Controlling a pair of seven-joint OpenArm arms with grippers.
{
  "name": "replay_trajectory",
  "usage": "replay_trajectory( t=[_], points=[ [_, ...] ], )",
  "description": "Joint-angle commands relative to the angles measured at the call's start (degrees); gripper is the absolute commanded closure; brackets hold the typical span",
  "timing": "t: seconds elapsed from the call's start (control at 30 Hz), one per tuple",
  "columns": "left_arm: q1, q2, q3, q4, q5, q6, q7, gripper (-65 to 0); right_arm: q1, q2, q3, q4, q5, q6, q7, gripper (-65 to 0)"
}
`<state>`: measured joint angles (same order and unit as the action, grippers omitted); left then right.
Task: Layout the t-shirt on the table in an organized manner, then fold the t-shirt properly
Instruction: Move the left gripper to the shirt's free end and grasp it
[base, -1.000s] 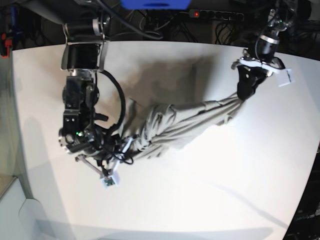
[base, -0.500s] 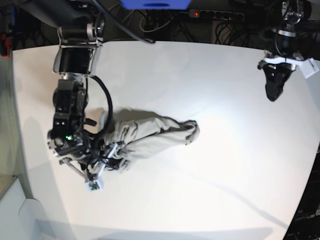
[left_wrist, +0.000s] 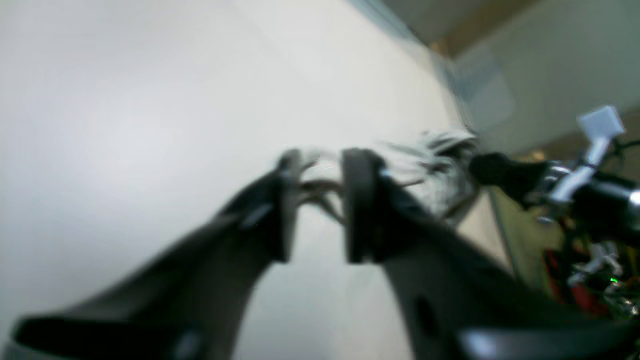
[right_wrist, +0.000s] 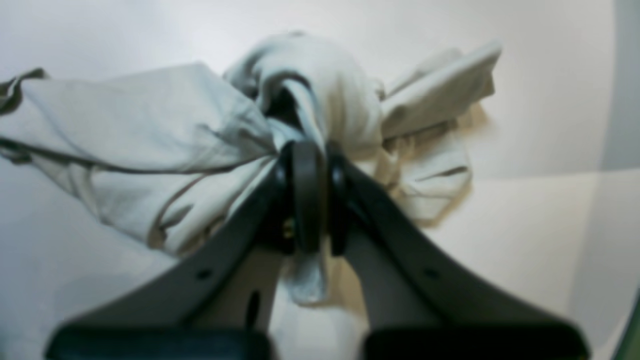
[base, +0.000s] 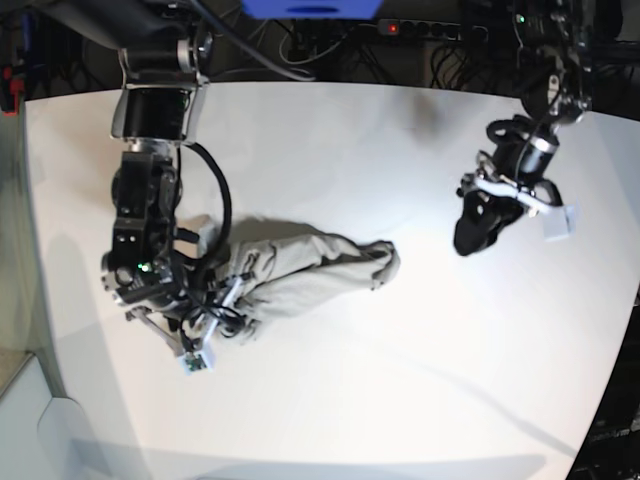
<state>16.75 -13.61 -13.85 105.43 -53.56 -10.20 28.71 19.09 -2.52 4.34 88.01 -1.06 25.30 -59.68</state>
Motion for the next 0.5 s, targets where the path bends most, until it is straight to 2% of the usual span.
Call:
replay_trajectory(
  t=[0.0, 0.1, 0.2, 0.27, 0.47],
  points=[
    [-1.76, 0.38, -0.35, -0.94, -0.37, -0.13, 1.31, -27.8, 1.61, 0.02, -0.07, 1.00, 0.75, -0.46, 0.65, 0.0],
    [-7.65, 0.90, 0.18, -6.92, -0.29, -0.13, 3.51, -42.1, 1.61, 0.02, -0.07, 1.00, 0.75, -0.46, 0.56, 0.0],
    [-11.70, 0.90, 1.14, -11.76, -0.29, -0.13, 3.77, -49.6, 1.61, 0.02, -0.16, 1.00, 0.75, -0.46, 0.56, 0.0],
    [-14.16, 0.90, 3.08, -15.01, -0.29, -0.13, 3.51, -52.5, 1.61, 0.02, -0.16, 1.00, 0.75, -0.38, 0.56, 0.0],
    [-19.96, 0.90, 9.23, -23.27, -0.29, -0.13, 3.51, -52.8, 1.70, 0.02, -0.16, 1.00, 0.75, -0.38, 0.56, 0.0]
  ],
)
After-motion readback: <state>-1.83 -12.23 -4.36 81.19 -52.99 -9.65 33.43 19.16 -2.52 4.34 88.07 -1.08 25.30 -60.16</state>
